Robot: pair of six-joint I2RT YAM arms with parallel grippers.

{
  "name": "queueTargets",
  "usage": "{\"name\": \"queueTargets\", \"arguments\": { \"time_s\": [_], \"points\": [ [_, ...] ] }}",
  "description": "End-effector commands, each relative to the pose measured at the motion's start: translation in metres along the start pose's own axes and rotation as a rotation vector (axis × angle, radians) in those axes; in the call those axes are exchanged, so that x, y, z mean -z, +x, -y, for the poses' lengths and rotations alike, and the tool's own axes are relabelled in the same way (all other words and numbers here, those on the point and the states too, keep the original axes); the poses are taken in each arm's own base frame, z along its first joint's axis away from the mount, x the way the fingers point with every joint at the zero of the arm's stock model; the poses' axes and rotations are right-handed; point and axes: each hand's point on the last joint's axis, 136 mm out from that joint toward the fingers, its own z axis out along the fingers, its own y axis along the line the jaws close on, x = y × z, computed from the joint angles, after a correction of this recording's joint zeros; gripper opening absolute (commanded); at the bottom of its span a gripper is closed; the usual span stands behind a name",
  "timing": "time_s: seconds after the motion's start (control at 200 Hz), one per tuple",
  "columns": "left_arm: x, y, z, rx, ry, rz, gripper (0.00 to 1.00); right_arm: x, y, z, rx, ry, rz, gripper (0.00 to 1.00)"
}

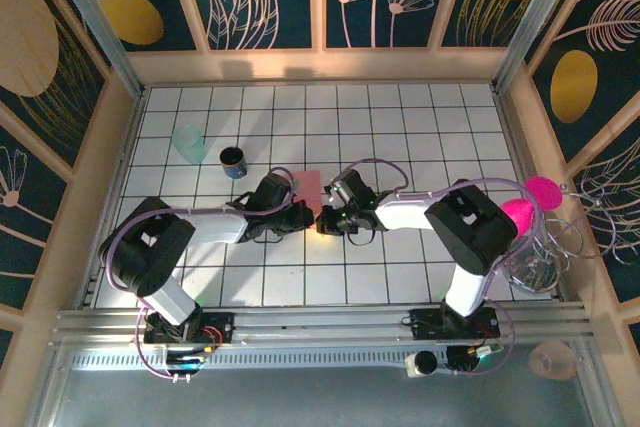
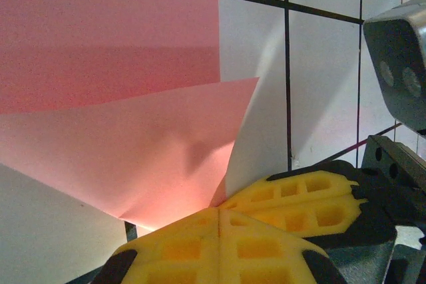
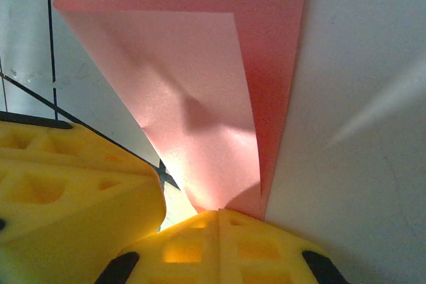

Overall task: Fold a paper plane with a square sheet of paper (pick it up from the middle)
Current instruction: Third fold the triangle at the center of the table.

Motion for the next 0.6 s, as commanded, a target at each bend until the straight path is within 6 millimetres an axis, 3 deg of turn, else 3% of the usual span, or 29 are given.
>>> {"name": "queueTargets", "arguments": {
  "time_s": [0.0, 0.22, 0.34, 0.596],
  "points": [
    [-0.01, 0.005, -0.013, -0.011, -0.053, -0.019, 0.0, -0.01, 0.033, 0.048, -0.067, 0.157, -0.095, 0.0],
    [-0.016, 0.004, -0.039, -0.007, -0.172, -0.011, 0.0, -0.007, 0.045, 0.062, -0.07, 0.208, -0.119, 0.0],
    [-0.018, -0.002, -0.042, -0.026, -0.202, -0.003, 0.0, -0.004, 0.05, 0.069, -0.069, 0.236, -0.131, 0.0],
    [-0.012, -0.033, -0.051, -0.053, -0.236, 0.035, 0.0, 0.001, 0.056, 0.083, -0.069, 0.288, -0.137, 0.0]
  ]
}}
